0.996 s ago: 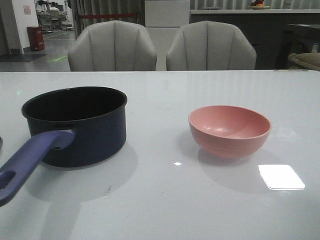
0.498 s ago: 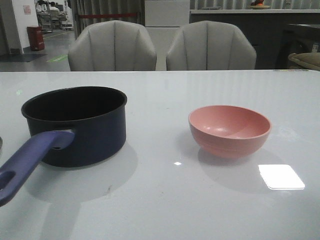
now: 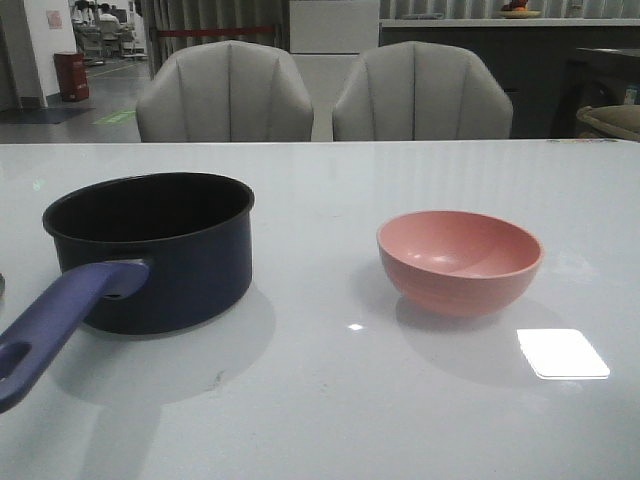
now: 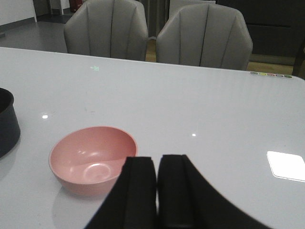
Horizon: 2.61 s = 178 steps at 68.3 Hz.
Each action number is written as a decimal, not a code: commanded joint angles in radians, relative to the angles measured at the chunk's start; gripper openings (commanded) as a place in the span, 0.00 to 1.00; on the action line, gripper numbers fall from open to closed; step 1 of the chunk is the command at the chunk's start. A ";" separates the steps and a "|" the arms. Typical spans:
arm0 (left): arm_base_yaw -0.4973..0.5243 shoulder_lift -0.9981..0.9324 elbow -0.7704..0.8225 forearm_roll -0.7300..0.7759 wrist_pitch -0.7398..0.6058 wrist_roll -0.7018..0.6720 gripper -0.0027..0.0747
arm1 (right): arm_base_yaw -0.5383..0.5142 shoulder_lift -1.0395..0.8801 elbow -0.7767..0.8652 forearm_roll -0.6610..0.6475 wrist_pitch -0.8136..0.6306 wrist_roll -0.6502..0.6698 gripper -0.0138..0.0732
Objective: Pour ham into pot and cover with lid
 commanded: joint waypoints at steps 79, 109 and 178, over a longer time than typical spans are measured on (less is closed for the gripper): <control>-0.181 -0.254 -0.242 -0.011 0.012 0.016 0.34 | 0.000 0.006 -0.028 0.002 -0.079 -0.010 0.36; -0.464 -0.103 -0.391 -0.039 0.139 0.016 0.41 | 0.000 0.006 -0.028 0.002 -0.079 -0.010 0.36; -0.482 -0.001 -0.393 -0.106 0.067 0.016 0.51 | 0.000 0.006 -0.028 0.002 -0.079 -0.010 0.36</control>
